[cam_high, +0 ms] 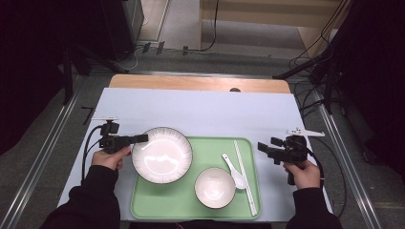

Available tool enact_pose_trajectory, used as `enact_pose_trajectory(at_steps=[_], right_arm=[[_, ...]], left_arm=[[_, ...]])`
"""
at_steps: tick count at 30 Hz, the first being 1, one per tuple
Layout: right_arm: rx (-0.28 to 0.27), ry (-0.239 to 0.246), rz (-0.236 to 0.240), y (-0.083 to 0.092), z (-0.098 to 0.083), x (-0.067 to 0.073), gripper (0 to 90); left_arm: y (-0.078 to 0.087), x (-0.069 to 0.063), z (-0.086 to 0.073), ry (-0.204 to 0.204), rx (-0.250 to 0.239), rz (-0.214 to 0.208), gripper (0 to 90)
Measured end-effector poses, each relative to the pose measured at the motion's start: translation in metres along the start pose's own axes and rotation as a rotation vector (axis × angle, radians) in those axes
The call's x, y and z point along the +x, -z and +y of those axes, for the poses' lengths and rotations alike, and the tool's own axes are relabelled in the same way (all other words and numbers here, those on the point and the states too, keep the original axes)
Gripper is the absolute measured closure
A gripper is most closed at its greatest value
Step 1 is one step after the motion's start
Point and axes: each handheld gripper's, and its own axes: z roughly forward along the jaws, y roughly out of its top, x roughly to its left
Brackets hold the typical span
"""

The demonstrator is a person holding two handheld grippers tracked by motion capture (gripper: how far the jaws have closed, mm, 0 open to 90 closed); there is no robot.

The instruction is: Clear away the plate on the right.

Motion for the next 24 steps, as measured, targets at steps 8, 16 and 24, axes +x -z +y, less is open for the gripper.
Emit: enact_pose_trajectory(at_steps=[8, 16, 24], right_arm=[[-0.007, 0.003, -0.017, 0.003, -0.003, -0.003, 28.5], [-0.002, -0.002, -0.020, 0.001, -0.003, -0.003, 28.5], [0.007, -0.009, -0.019, 0.000, -0.004, -0.004, 28.5]], left_arm=[[-0.020, 0.005, -0.006, 0.020, 0.054, -0.009, 83.2], [-0.028, 0.007, -0.009, 0.023, 0.060, -0.014, 83.6], [-0.030, 0.005, -0.011, -0.040, 0.078, 0.031, 84.6]])
